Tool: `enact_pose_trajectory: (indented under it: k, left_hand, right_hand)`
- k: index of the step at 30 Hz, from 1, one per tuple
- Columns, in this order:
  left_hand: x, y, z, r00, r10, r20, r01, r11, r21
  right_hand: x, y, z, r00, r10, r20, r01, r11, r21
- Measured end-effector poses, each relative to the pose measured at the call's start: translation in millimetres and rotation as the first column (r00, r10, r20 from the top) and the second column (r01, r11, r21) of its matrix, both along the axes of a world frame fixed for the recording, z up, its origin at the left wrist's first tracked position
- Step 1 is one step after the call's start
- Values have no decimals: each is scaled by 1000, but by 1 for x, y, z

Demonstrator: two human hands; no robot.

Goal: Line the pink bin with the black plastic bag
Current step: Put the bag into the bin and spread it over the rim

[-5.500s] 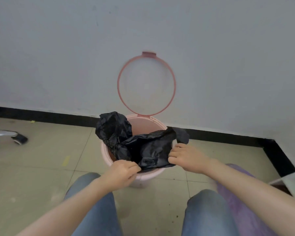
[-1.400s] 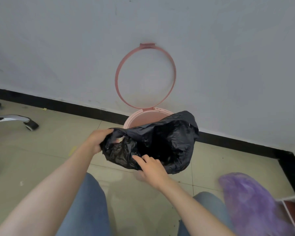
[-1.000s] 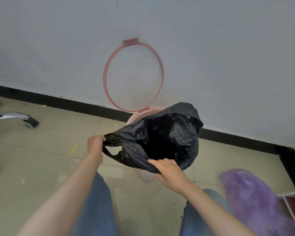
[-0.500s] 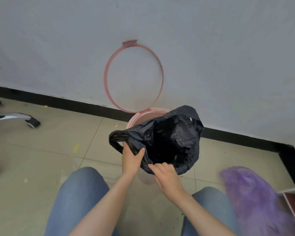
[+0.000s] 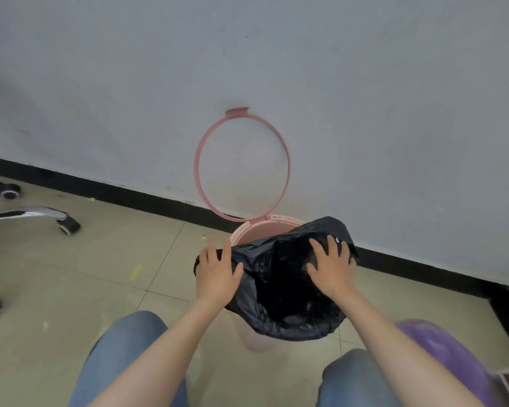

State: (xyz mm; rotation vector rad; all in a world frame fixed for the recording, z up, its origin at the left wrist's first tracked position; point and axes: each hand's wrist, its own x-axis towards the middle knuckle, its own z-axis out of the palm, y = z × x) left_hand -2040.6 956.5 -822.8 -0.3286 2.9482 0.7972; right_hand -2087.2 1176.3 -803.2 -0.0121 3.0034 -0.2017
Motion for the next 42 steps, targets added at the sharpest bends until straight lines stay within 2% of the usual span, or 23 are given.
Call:
enact_pose_trajectory:
  k: [2,3,5,7,10,14,15,18,20,22,26,29,32,36,39,40,42]
  left_hand:
    - [-11,5,-8,991,3,133,-20,991,130]
    - [-13,8,-11,989,2,149,-30,982,185]
    - [-14,10,-12,988,27,154,-64,969,239]
    - [-12,4,-14,987,88,131,-123,951,284]
    - [-11,-15,-16,987,141,82,-161,923,349]
    - [-2,-40,-14,974,184,132,-214,938,271]
    - [-2,-44,-14,971,190,144,-220,948,232]
    - [-4,-47,-9,971,198,134,-215,969,124]
    - [-6,-44,-6,976,199,90,-207,974,93]
    - [-7,-41,-4,980,195,32,-197,978,70]
    - [-7,-40,-5,978,195,-72,-184,974,129]
    - [-2,-41,-8,964,244,-102,-215,948,234]
    - [0,-42,-11,958,257,-127,-215,937,275]
    - [-2,-44,-12,960,244,-139,-198,940,278]
    - [0,-43,-14,963,224,-147,-178,946,271]
    - [-1,-43,-14,963,225,-149,-179,946,270]
    - [-2,-43,-14,963,223,-151,-178,947,267]
  right_hand:
    - [-18,14,4,973,-153,175,181,971,-155]
    - [-23,21,3,957,-184,226,238,940,-245]
    - [-21,28,-2,952,-195,236,271,894,-357]
    - [-6,27,-8,967,-184,177,242,881,-407]
    - [30,18,-18,980,-148,131,185,918,-350]
    - [73,12,-10,969,1,249,61,969,-240]
    - [75,12,-4,972,16,235,26,985,-172]
    - [60,10,9,999,5,41,-6,1000,14]
    - [46,7,8,999,-4,-35,3,1000,-24]
    - [33,6,3,997,-37,-62,26,984,-177]
    - [21,10,-7,993,-67,-100,17,899,-437]
    - [21,12,-10,995,-98,-28,60,785,-617]
    - [16,17,-13,995,-99,31,90,663,-743]
    - [8,32,-6,995,-65,71,96,584,-806]
    - [5,37,2,982,-86,168,188,534,-824]
    - [2,38,2,971,-104,216,239,495,-836]
    - [-7,37,-4,914,-157,374,405,359,-841]
